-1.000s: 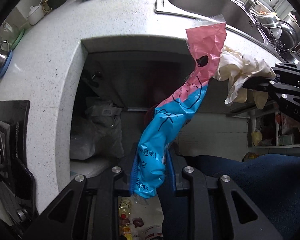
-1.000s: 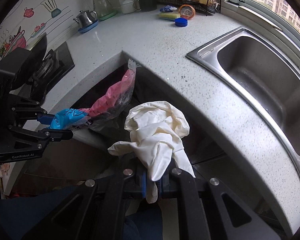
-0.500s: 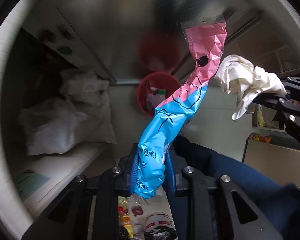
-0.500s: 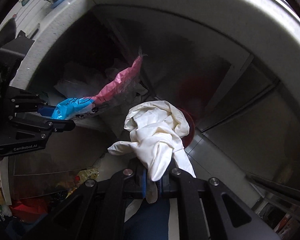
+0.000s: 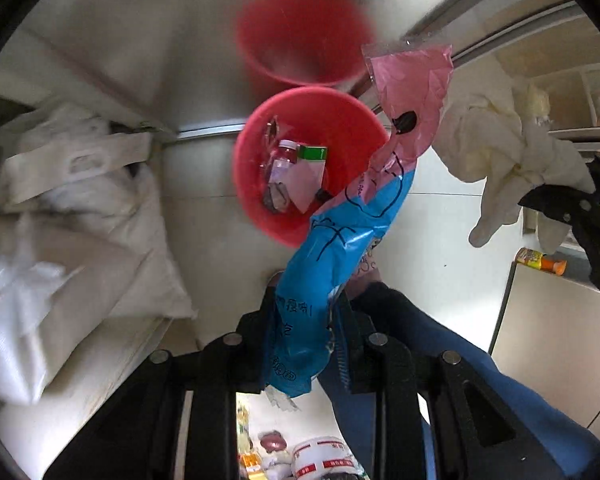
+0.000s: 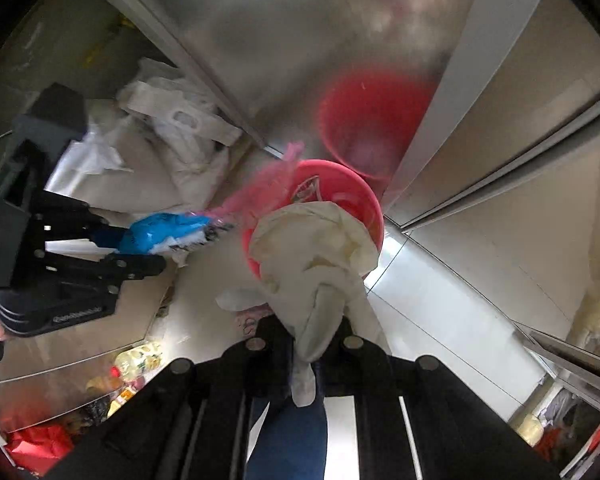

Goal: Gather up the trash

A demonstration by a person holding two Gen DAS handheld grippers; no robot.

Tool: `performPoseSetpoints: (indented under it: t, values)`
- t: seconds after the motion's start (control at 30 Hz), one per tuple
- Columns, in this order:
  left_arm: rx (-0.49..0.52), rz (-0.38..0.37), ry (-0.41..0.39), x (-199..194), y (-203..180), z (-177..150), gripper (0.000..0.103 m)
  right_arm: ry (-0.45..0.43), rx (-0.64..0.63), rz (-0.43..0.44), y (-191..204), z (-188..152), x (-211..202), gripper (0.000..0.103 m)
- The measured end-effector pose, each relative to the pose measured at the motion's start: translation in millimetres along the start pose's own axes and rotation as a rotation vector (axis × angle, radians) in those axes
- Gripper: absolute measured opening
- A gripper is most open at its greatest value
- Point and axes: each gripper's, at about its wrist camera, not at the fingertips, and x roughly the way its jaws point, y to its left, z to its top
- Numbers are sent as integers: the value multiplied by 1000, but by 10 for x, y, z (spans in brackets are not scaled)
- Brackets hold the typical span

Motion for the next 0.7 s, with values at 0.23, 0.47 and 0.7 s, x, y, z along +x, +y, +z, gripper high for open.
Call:
performPoseSetpoints:
  t: [0.23, 0.47, 0.7]
  values:
    - [10, 4, 37, 766, -13, 302, 24, 16, 37, 11, -112, 37, 539, 8]
    - [-21, -32, 54, 1116, 59, 487, 58, 43, 36, 20, -363, -38, 800, 8]
    - [-58, -67, 50, 1086, 121, 495, 83, 53, 30, 12, -429, 73, 852, 8]
